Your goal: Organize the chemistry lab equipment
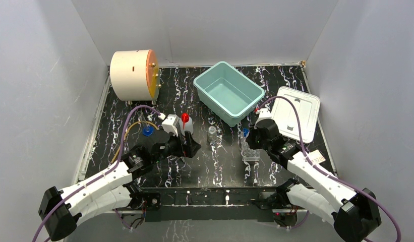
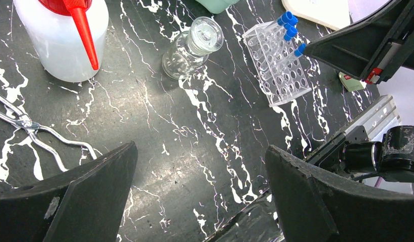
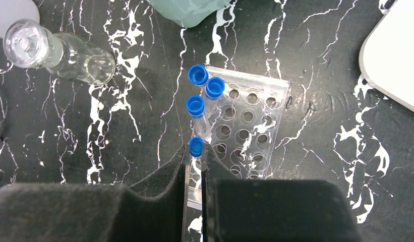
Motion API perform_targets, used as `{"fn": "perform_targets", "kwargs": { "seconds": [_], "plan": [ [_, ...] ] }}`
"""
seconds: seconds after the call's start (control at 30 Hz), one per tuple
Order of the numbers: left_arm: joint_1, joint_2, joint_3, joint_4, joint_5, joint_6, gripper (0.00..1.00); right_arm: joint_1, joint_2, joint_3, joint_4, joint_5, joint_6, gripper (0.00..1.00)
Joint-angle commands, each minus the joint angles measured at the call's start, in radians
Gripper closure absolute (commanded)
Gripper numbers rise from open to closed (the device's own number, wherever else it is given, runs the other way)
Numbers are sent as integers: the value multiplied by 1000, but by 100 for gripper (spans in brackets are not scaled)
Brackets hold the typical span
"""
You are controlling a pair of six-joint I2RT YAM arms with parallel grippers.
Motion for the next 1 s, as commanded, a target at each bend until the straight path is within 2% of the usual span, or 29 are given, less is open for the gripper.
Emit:
{"fn": "perform_targets", "kwargs": {
  "seconds": [0.0, 0.17, 0.4, 0.57, 0.73, 0.97],
  "plan": [
    [5, -10, -6, 17, 15, 3, 2, 6, -22, -19, -14, -44, -19, 81],
    [5, 15, -5, 23, 32, -8, 2, 5, -1, -11, -17, -44, -22, 74],
    [5, 31, 5, 68, 38, -7, 2, 5, 1, 12, 2, -34, -12, 41],
    [7, 52, -3, 94, 42, -10, 2, 6, 49, 28, -12, -1, -4, 28],
    [10, 75, -3, 113, 55, -15, 2, 5, 51, 38, -10, -2, 41, 24],
    [10, 99, -12, 167, 96, -54, 2, 4, 26, 99, -36, -53, 58, 26]
  ]
}}
